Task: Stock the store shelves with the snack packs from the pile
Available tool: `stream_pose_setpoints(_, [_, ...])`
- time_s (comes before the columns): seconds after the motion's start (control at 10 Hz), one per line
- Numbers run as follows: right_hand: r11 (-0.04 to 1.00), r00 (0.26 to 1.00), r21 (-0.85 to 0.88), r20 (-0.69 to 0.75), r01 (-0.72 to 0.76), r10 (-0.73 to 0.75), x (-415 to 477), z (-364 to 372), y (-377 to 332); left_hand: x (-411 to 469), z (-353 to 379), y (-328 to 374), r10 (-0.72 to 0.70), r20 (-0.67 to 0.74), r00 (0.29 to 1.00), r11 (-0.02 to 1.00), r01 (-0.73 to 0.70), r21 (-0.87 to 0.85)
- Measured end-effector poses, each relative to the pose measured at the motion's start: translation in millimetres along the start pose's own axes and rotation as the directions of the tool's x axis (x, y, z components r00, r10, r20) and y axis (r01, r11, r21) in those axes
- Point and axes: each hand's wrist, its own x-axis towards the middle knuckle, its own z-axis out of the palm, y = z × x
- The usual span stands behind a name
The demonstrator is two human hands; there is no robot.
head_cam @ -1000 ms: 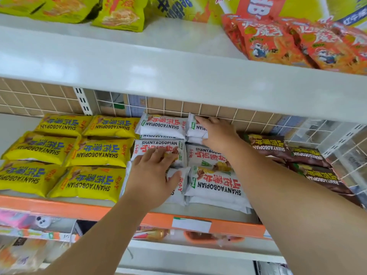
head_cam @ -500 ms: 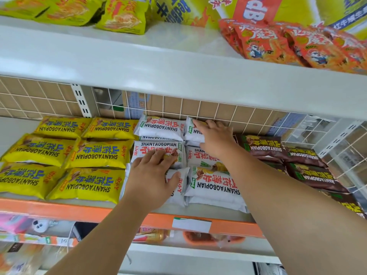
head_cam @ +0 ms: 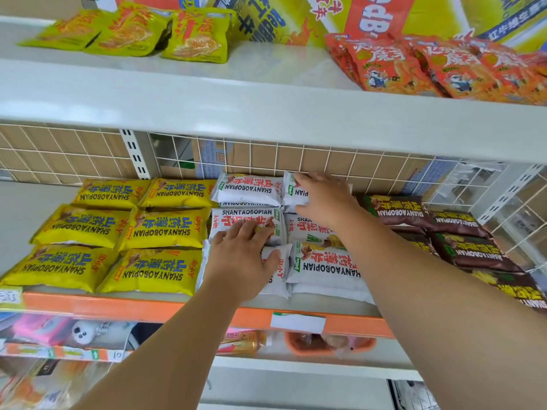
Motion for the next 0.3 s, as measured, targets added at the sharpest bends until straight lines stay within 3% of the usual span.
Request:
stream_pose_setpoints(0.1, [1.0, 1.0, 0.02, -0.004, 0.006, -0.006, -26.8, 2.3, -10.8, -3.4, -6.4, -3.2, 0.005, 0.056, 0.998, 0.999, -0.003, -0.036])
stream_pose_setpoints(0.2, [0.996, 1.0, 0.084, 0.016, -0.022, 0.021, -58.1, 2.0, -23.6, -13.0, -18.3, -11.4, -0.017, 0.042, 0.999, 0.995, 0.021, -0.102])
stream_pose_setpoints(0.3, [0.999, 1.0, 0.039, 0.009, -0.012, 0.011, -83.8, 0.0, -36.8, -28.1, -35.5, -22.6, -0.044, 0.025, 0.999, 0.99, 0.047, -0.13])
